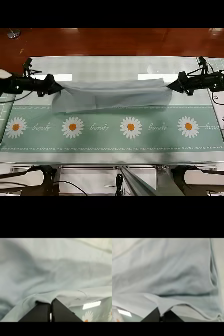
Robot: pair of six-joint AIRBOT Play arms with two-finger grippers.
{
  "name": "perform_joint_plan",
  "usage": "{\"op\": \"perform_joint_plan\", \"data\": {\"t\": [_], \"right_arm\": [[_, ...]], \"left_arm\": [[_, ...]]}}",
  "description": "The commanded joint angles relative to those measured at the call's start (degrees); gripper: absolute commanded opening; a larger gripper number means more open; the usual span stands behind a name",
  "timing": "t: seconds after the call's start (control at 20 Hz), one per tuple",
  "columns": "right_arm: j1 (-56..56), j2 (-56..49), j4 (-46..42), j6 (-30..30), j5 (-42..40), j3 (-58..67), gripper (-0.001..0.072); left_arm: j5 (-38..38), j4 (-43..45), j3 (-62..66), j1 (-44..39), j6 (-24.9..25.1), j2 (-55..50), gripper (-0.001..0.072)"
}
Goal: Fold the shirts.
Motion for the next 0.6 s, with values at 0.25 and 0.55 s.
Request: {"op": "perform_joint_plan", "data": {"t": [0.25,0.55], "right_arm": [[2.69,-13.14,2.62,-0.28,-2.29,10.21,0.0035],[1.01,-13.51,2.1,0.72,-3.69,10.36,0.062]], "left_arm": [[-1.68,0.04,19.78,-3.39,-3.41,-18.53,0.0022],[-13.66,5.33,23.06,1.05,-7.41,-19.47,0.0693]]}}
